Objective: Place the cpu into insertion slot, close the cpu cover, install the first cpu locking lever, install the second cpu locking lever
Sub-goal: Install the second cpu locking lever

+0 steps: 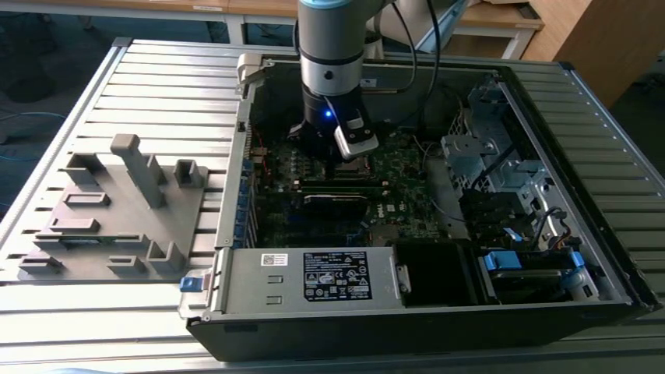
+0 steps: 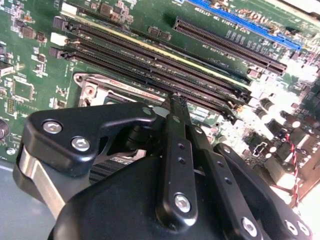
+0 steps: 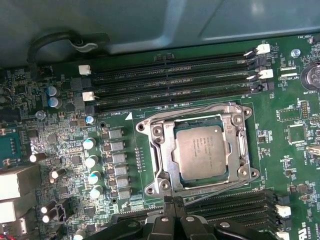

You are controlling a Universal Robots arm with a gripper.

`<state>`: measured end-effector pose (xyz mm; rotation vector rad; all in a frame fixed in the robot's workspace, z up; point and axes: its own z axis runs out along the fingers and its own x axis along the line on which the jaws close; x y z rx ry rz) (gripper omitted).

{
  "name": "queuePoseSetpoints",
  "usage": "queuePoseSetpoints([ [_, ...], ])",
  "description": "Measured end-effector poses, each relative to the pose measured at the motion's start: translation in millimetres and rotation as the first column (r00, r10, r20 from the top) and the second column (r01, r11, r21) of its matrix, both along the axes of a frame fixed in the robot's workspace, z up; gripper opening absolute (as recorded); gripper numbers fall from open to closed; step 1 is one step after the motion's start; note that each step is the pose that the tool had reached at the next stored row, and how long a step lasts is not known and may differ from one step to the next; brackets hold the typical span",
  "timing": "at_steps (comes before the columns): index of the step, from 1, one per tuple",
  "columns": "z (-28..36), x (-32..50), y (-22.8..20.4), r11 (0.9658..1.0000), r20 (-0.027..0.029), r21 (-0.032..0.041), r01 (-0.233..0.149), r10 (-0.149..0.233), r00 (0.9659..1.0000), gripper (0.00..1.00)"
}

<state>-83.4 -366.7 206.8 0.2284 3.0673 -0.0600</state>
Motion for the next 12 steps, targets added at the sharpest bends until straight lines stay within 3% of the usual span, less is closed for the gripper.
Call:
queuePoseSetpoints([
  [12,-0.1,-2.6,-1.8,1.0000,0.0000,0.0008,0.000,0.000,1.0000,0.11],
])
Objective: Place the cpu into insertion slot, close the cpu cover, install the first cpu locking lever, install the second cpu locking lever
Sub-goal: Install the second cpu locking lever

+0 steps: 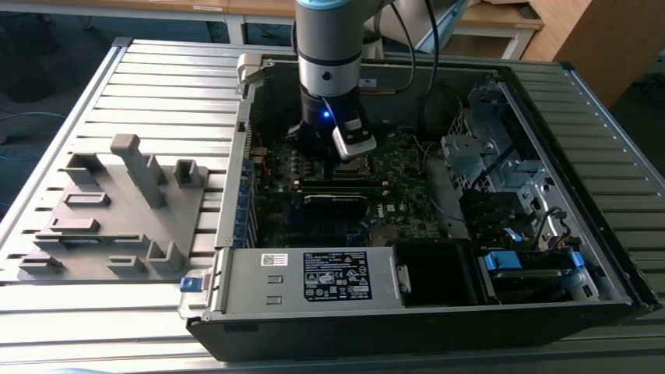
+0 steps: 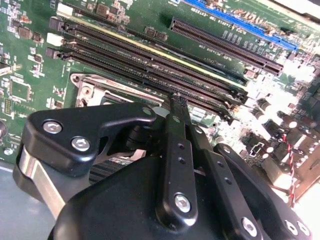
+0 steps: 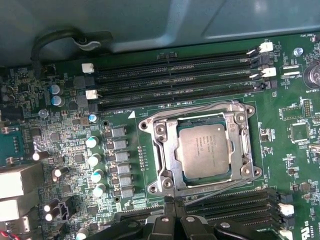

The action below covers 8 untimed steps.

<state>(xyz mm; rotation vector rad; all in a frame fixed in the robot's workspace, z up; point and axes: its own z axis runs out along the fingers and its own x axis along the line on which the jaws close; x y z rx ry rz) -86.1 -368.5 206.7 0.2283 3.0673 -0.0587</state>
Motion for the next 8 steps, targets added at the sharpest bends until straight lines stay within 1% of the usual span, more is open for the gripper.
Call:
queuePoseSetpoints([
  [1,0.0,-0.2,-0.7,1.0000,0.0000,0.0038,0.000,0.000,1.0000,0.11],
  [3,0.0,-0.4,-2.2,0.9999,0.0000,0.0170,0.000,0.000,1.0000,0.11],
  [8,-0.2,-1.6,-5.4,0.9992,0.0000,0.0402,0.000,0.000,1.0000,0.11],
])
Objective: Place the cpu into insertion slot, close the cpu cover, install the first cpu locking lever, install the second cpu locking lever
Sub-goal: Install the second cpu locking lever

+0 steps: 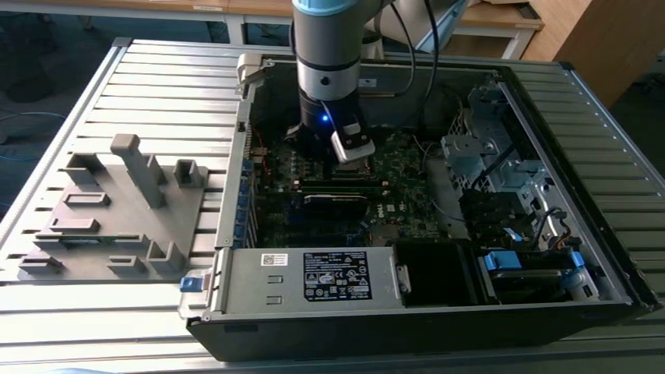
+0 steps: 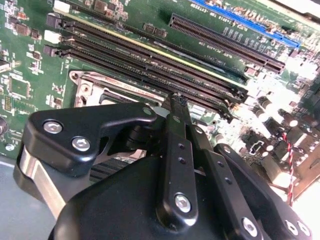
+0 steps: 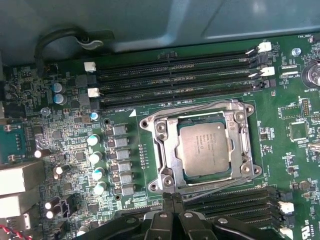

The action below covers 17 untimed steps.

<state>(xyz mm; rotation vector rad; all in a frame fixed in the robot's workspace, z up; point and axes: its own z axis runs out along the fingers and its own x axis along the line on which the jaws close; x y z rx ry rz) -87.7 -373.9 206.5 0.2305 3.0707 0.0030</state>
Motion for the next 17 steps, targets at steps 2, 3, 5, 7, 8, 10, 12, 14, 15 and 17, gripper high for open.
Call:
queuePoseSetpoints([
  [2,-0.2,-0.4,-1.5,1.0000,0.0001,0.0083,0.000,0.000,1.0000,0.11],
  [3,-0.5,-0.6,-2.0,0.9999,0.0000,0.0128,0.000,0.000,1.0000,0.11],
  [5,-1.0,-1.0,-2.7,0.9997,0.0000,0.0233,0.000,0.000,1.0000,0.11],
  [7,-1.4,-1.5,-2.7,0.9995,-0.0001,0.0312,0.000,0.000,1.0000,0.11],
  [8,-2.1,-1.4,-2.7,0.9993,0.0001,0.0370,0.000,0.000,1.0000,0.11],
  [10,-2.2,-1.8,-2.8,0.9991,-0.0001,0.0424,0.000,0.000,1.0000,0.11],
  [12,-2.6,-2.3,-2.7,0.9986,0.0000,0.0522,0.000,0.000,1.0000,0.11],
  [14,-2.6,-2.4,-2.7,0.9984,0.0001,0.0560,0.000,0.000,1.0000,0.11],
  [15,-2.6,-2.4,-2.7,0.9984,0.0000,0.0565,0.000,0.000,1.0000,0.11],
  [17,-2.6,-2.5,-2.7,0.9984,0.0001,0.0569,0.000,0.000,1.0000,0.11],
])
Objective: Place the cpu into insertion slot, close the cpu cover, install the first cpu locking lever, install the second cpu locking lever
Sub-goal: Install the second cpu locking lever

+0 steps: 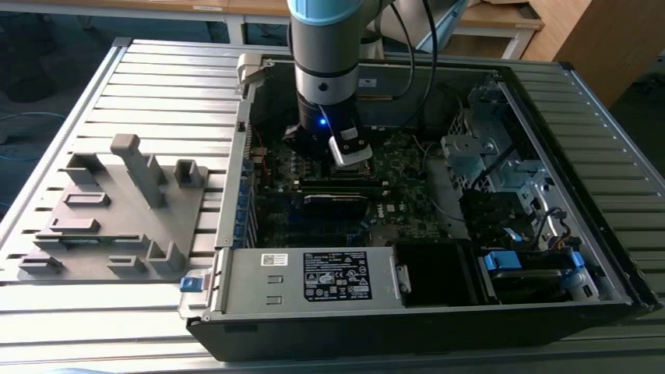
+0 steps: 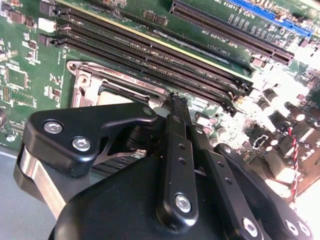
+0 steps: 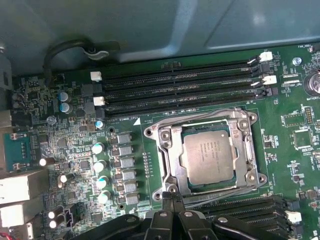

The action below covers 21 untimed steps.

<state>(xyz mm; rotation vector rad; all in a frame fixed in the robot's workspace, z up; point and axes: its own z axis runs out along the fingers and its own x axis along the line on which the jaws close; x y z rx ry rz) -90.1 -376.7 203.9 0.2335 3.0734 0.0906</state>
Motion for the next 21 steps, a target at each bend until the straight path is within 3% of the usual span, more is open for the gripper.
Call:
queuePoseSetpoints([
  [15,-0.9,2.8,-0.3,0.9998,-0.0001,-0.0025,-0.021,0.021,0.9998,0.11],
  [21,-0.9,2.9,-1.9,0.9985,-0.0001,-0.0024,-0.054,0.054,0.9986,0.11],
])
